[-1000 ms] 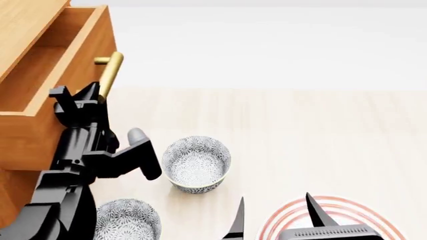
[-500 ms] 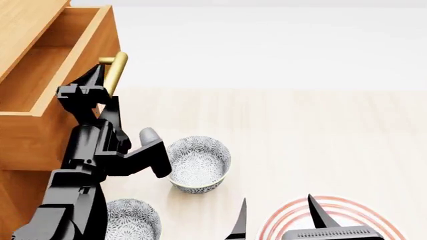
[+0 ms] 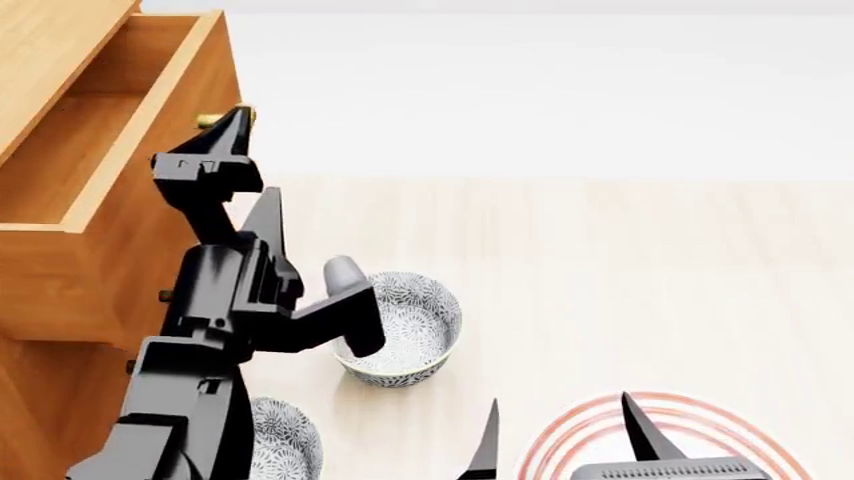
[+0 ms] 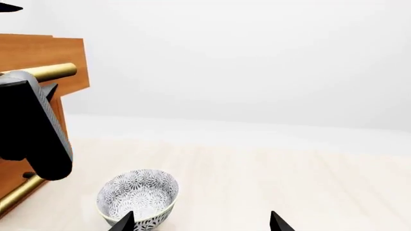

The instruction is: Open the top drawer of the cabinet.

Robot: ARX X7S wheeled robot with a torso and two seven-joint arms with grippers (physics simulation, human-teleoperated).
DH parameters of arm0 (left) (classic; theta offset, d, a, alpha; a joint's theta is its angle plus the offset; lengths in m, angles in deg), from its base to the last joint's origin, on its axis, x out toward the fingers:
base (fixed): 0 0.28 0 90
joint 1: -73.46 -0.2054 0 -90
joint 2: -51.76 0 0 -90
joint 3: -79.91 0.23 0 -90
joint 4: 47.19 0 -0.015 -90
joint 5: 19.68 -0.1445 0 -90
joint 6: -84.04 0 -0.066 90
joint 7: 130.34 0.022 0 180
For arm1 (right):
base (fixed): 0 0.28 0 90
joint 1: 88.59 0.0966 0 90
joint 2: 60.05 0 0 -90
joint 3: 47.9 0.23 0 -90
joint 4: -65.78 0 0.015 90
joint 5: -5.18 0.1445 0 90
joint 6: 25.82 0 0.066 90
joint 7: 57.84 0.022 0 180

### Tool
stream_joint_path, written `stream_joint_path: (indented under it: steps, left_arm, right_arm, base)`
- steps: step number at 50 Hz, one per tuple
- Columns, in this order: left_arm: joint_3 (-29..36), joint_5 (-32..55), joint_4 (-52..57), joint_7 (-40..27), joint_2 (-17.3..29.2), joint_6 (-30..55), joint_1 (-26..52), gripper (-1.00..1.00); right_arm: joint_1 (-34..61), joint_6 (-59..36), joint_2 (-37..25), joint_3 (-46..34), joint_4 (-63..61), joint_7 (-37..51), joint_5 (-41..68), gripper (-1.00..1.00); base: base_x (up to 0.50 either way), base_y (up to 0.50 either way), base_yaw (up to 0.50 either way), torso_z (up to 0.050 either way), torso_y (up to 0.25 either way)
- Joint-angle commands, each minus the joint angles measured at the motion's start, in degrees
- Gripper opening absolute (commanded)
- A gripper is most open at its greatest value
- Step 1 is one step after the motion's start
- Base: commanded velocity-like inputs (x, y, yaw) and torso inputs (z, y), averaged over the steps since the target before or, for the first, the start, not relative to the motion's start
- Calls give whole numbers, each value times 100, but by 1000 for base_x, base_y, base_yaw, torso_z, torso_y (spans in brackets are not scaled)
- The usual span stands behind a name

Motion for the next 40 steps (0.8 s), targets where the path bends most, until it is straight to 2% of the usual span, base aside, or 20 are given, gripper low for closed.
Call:
stream_joint_path:
  steps: [1, 12, 14, 21, 27, 33, 39, 40]
  left_arm:
    - [202, -206, 411, 226, -191, 295, 10, 100]
    - [383, -488, 1285, 625, -130, 748, 25, 100]
    - [168, -328, 1645, 899, -183, 855, 93, 100]
    - [488, -852, 2625, 1660, -262, 1675, 556, 100]
    - [807, -1297, 3182, 2313, -315, 2256, 1081, 100]
    - [978, -1642, 3409, 3074, -620, 3034, 1778, 100]
    - [746, -1417, 3764, 4131, -950, 3729, 2587, 100]
    - [658, -1086, 3894, 4286, -974, 3978, 2920, 100]
  right_arm:
    - [8, 2, -1, -36, 18, 28, 2, 100]
    - [-53, 15, -53, 44, -2, 54, 57, 100]
    - [12, 16, -16, -8, 96, 62, 18, 100]
    - [158, -12, 34, -111, 262, 68, -33, 100]
    - [147, -96, -19, -59, 161, 129, -5, 100]
    - [175, -44, 19, -75, 235, 120, 11, 100]
    - [194, -71, -8, -65, 232, 125, 35, 100]
    - [181, -26, 2, -90, 281, 113, 10, 100]
  base:
    - [0, 0, 0, 0, 0]
    - [0, 0, 0, 0, 0]
    - [0, 0, 0, 0, 0]
    - [0, 0, 0, 0, 0]
    - [0, 0, 0, 0, 0]
    - [0, 0, 0, 0, 0]
    - [0, 0, 0, 0, 0]
    - [0, 0, 0, 0, 0]
